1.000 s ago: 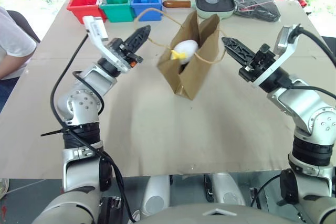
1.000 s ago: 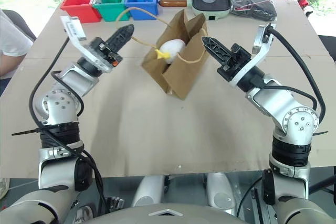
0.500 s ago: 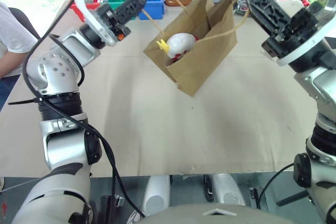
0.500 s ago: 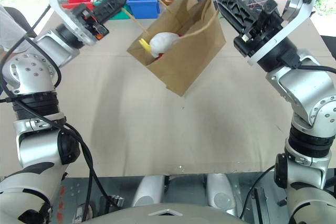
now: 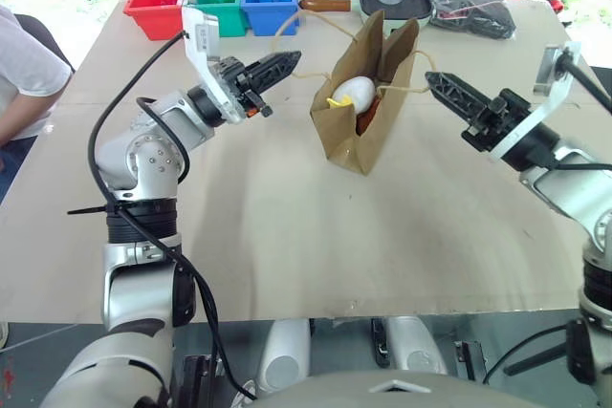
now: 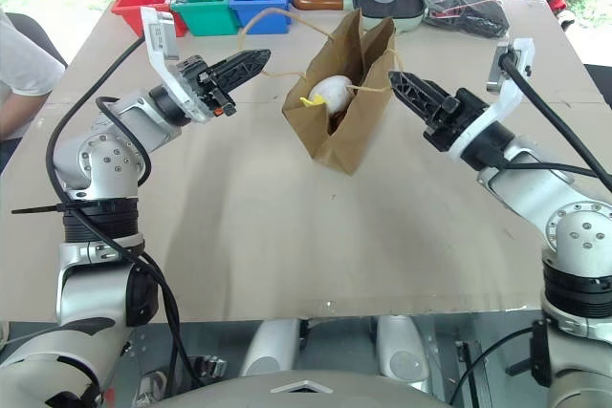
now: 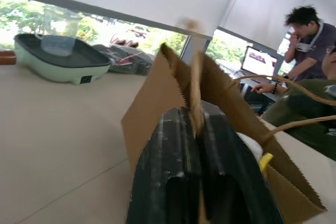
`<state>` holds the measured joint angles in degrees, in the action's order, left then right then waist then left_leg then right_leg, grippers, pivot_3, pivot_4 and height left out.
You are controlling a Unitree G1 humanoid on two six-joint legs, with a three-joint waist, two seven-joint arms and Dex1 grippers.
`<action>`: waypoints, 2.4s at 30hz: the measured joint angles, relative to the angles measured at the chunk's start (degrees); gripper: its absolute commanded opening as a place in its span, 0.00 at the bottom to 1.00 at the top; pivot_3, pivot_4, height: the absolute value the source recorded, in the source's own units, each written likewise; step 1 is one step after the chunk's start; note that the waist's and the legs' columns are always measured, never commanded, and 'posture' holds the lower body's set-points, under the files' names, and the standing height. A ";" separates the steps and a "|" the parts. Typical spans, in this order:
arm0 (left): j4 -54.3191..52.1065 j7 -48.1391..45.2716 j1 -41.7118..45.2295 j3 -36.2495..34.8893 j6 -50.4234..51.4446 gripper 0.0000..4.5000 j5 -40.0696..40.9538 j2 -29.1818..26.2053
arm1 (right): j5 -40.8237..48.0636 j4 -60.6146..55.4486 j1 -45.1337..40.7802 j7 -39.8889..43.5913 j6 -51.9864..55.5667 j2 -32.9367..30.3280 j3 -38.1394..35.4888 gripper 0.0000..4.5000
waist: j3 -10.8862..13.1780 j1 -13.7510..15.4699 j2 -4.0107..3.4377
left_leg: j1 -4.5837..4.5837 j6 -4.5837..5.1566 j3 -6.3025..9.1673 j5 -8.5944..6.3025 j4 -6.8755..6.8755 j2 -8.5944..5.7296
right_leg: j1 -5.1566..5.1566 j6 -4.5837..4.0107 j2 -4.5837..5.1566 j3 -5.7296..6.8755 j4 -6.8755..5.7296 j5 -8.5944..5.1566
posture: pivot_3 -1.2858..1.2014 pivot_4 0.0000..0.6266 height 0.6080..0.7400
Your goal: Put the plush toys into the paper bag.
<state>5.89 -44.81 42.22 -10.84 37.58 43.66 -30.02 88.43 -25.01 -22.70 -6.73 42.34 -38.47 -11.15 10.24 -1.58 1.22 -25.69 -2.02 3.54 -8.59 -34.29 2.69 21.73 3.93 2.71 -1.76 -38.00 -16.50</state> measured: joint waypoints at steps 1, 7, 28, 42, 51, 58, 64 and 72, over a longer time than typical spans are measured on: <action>0.31 -0.50 -0.01 -0.12 -0.73 0.54 -0.66 -0.28 | -0.71 -0.13 0.62 1.42 0.10 -1.45 -1.18 0.74 | 0.00 0.09 0.00 | 0.00 0.00 0.00 0.00 0.00 0.00 | 0.00 0.00 0.00 0.00 0.00 0.00 | 0.52 0.24 1.00; 1.11 -6.14 -2.38 -1.15 -1.98 0.99 -1.10 -3.28 | -3.68 -4.09 5.57 10.09 1.33 -7.95 -5.59 0.74 | 0.00 0.08 0.00 | 0.02 0.00 0.00 0.00 0.00 0.00 | -0.02 0.00 0.00 0.00 0.00 0.00 | 0.52 0.24 1.00; -7.11 0.18 -15.13 11.75 -14.22 1.00 -18.53 8.23 | -59.85 15.51 -7.93 26.56 -11.03 13.16 26.39 0.02 | -0.04 0.72 0.02 | 0.01 -0.01 0.02 0.01 -0.12 -0.03 | -0.04 0.08 -0.01 -0.03 -0.06 0.05 | 0.52 0.24 1.00; -8.21 17.07 -17.54 18.41 -21.14 1.00 -31.44 20.84 | -61.45 1.91 -0.51 31.21 -6.89 8.04 18.26 0.02 | -0.06 1.17 0.00 | 0.04 -0.02 0.07 0.01 -0.20 -0.13 | -0.11 0.17 0.03 -0.03 -0.09 0.10 | 0.52 0.24 1.00; 2.92 19.53 -14.12 18.08 -30.98 0.44 -34.66 24.65 | -58.49 -12.59 8.43 30.47 -3.28 3.26 6.50 0.61 | -0.07 0.72 0.00 | 0.05 -0.01 0.06 0.01 -0.22 -0.15 | -0.14 0.18 0.03 -0.04 -0.09 0.10 | 0.52 0.24 1.00; 13.74 10.60 -8.72 16.44 -39.94 0.00 -33.21 22.13 | -62.44 -17.91 14.63 27.50 -3.31 2.66 3.88 1.00 | -0.08 0.90 -0.02 | 0.04 -0.02 0.07 0.01 -0.27 -0.17 | -0.14 0.19 0.04 -0.04 -0.10 0.10 | 0.52 0.24 1.00; 24.51 -11.56 -1.02 11.27 -45.17 0.00 -24.42 14.50 | -64.99 -21.39 26.28 30.68 -10.30 2.56 -0.40 1.00 | -0.08 0.78 -0.02 | 0.02 -0.02 0.11 0.01 -0.24 -0.17 | -0.14 0.19 0.03 0.03 -0.08 0.10 | 0.52 0.24 1.00; 41.90 -45.95 9.08 14.25 -55.84 0.00 -19.76 -1.03 | -58.03 -26.63 48.72 42.31 -16.57 3.69 -14.98 1.00 | -0.13 0.58 -0.08 | 0.12 -0.01 0.12 0.01 -0.24 -0.15 | -0.27 0.18 0.04 0.05 -0.07 0.08 | 0.52 0.24 1.00</action>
<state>47.79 -90.76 51.30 3.41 -18.26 23.89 -31.05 30.40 -51.64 26.02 35.59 25.77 -34.78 -26.14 10.10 -1.01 1.14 -25.57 -2.03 3.67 -8.58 -34.53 2.54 21.46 4.10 2.75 -1.71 -38.07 -16.42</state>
